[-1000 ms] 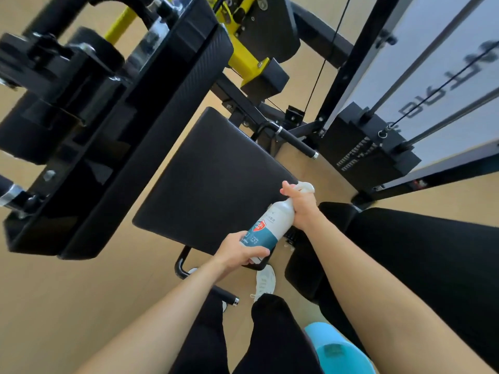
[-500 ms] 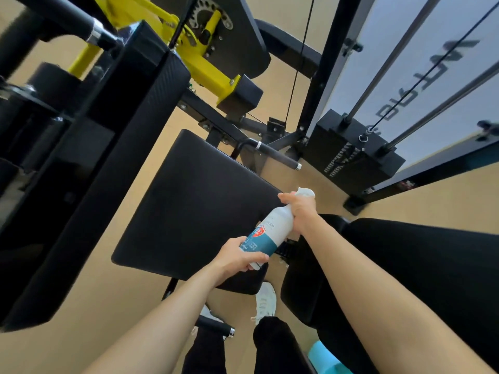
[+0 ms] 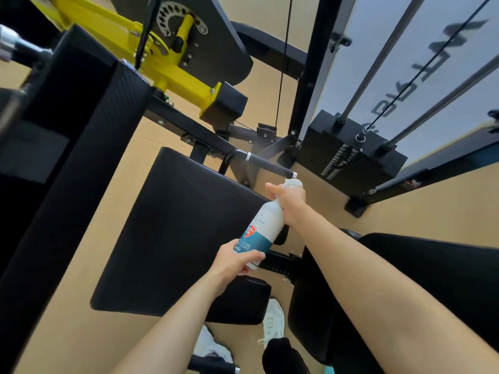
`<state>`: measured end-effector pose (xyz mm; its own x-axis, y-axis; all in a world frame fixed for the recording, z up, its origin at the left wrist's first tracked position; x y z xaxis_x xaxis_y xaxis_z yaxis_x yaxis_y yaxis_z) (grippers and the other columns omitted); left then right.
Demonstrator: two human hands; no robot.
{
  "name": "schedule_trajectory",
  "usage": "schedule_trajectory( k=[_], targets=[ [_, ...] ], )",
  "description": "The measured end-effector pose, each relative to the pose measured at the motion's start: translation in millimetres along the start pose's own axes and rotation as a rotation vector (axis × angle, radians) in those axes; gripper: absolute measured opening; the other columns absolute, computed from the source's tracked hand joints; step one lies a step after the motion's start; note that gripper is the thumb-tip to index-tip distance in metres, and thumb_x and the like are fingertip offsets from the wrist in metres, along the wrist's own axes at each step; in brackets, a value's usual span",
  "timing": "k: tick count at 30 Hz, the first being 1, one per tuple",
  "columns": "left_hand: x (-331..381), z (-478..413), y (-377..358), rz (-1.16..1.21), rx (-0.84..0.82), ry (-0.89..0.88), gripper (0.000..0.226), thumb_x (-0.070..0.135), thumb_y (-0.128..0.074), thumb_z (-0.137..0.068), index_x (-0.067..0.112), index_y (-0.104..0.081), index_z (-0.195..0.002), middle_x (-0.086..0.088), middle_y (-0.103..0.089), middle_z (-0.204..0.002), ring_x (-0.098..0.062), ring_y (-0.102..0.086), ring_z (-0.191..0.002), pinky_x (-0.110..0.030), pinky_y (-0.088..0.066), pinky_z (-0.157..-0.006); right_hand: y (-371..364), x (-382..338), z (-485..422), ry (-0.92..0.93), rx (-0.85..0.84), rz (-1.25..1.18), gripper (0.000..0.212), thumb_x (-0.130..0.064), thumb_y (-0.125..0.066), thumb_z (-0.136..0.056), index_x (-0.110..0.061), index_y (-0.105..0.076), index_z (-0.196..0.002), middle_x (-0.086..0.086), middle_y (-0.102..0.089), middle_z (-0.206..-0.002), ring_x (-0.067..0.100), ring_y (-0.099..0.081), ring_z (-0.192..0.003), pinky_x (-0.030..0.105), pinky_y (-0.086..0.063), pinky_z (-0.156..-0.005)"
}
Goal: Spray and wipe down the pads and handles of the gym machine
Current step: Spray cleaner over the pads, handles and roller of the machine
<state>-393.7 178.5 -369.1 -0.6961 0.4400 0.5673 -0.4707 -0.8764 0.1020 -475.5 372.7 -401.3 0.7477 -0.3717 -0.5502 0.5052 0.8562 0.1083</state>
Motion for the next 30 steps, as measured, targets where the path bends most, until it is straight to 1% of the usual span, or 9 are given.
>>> schedule_trajectory(
  k=[6,10,13,15,18,21,23,26,30],
  targets=[
    [-3,-6,4,0.026,-0.026,0.045,0.038,0.028,-0.081,-0.082,0.019,-0.064,-0.115,-0.007,-0.070,-0.112,-0.021,-0.069,-0.100,-0.039,-0.060,-0.089,9,10,-4,-0.057,0.026,-0.041,0.034,-0.022,-0.083,-0.086,-0.019,-0.062,-0.113,0.007,-0.066,-0.111,0.025,-0.067,-0.098,0.044,-0.061,-0.087],
    [-5,2,-2,-0.015,-0.041,0.025,0.041,0.029,-0.082,-0.082,0.020,-0.061,-0.116,-0.004,-0.068,-0.113,-0.017,-0.069,-0.100,-0.029,-0.059,-0.082,17,17,4,-0.070,0.114,-0.033,0.049,-0.032,-0.089,-0.078,-0.021,-0.059,-0.115,0.008,-0.064,-0.110,0.026,-0.067,-0.096,0.048,-0.061,-0.088],
    [-10,9,0,0.003,-0.025,0.038,0.044,0.028,-0.082,-0.081,0.021,-0.060,-0.118,-0.003,-0.066,-0.116,-0.018,-0.067,-0.104,-0.031,-0.060,-0.086,20,20,10,-0.059,0.143,-0.050,0.037,-0.034,-0.087,-0.080,-0.026,-0.054,-0.093,0.007,-0.065,-0.104,0.026,-0.068,-0.094,0.050,-0.060,-0.090],
    [-10,14,3,0.013,-0.018,0.037,0.044,0.027,-0.083,-0.081,0.020,-0.060,-0.118,-0.003,-0.066,-0.115,-0.018,-0.067,-0.104,-0.032,-0.059,-0.086,22,23,17,-0.052,0.148,-0.057,0.035,-0.034,-0.088,-0.080,-0.027,-0.055,-0.089,0.006,-0.065,-0.104,0.026,-0.068,-0.095,0.050,-0.060,-0.090],
    [-10,24,6,0.000,-0.020,0.028,0.044,0.028,-0.083,-0.081,0.021,-0.059,-0.118,-0.003,-0.066,-0.116,-0.019,-0.068,-0.105,-0.033,-0.059,-0.087,22,26,28,-0.041,0.125,-0.053,0.036,-0.035,-0.089,-0.078,-0.029,-0.060,-0.099,0.007,-0.064,-0.110,0.026,-0.067,-0.098,0.049,-0.061,-0.089],
    [-13,39,6,-0.033,-0.023,0.003,0.043,0.030,-0.082,-0.082,0.021,-0.059,-0.117,-0.003,-0.067,-0.115,-0.019,-0.069,-0.101,-0.023,-0.058,-0.074,28,28,43,-0.061,0.125,-0.064,0.037,-0.033,-0.086,-0.082,-0.024,-0.057,-0.103,0.006,-0.065,-0.110,0.025,-0.067,-0.100,0.049,-0.060,-0.092],
    [-20,54,6,-0.054,-0.022,-0.014,0.042,0.031,-0.081,-0.084,0.022,-0.058,-0.117,-0.002,-0.067,-0.113,-0.017,-0.070,-0.097,-0.017,-0.054,-0.066,27,31,57,-0.065,0.087,-0.082,0.040,-0.031,-0.083,-0.086,-0.025,-0.050,-0.108,0.003,-0.066,-0.107,0.023,-0.066,-0.099,0.048,-0.058,-0.092],
    [-44,84,5,-0.026,-0.036,-0.007,0.045,0.038,-0.083,-0.082,0.021,-0.060,-0.116,-0.002,-0.070,-0.110,-0.016,-0.072,-0.093,-0.019,-0.057,-0.069,15,47,81,-0.058,-0.022,0.008,0.049,-0.032,-0.083,-0.086,-0.025,-0.048,-0.120,0.004,-0.066,-0.109,0.024,-0.067,-0.098,0.048,-0.059,-0.091],
    [-88,127,9,0.095,0.026,0.044,0.058,0.045,-0.085,-0.068,0.019,-0.064,-0.116,-0.006,-0.072,-0.111,-0.019,-0.072,-0.097,-0.026,-0.060,-0.074,-6,83,113,-0.062,-0.120,0.112,0.034,-0.031,-0.087,-0.082,-0.023,-0.061,-0.102,0.009,-0.065,-0.115,0.030,-0.066,-0.106,0.053,-0.058,-0.095]
  ],
)
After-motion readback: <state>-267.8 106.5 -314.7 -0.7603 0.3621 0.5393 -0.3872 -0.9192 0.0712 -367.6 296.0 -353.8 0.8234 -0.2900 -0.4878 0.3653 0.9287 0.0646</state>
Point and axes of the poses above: each hand's wrist, its own z-axis away from the middle knuckle, its own y-axis out of the back of the hand, x = y × z, the point moved 5 cm from there along -z, towards the middle knuckle
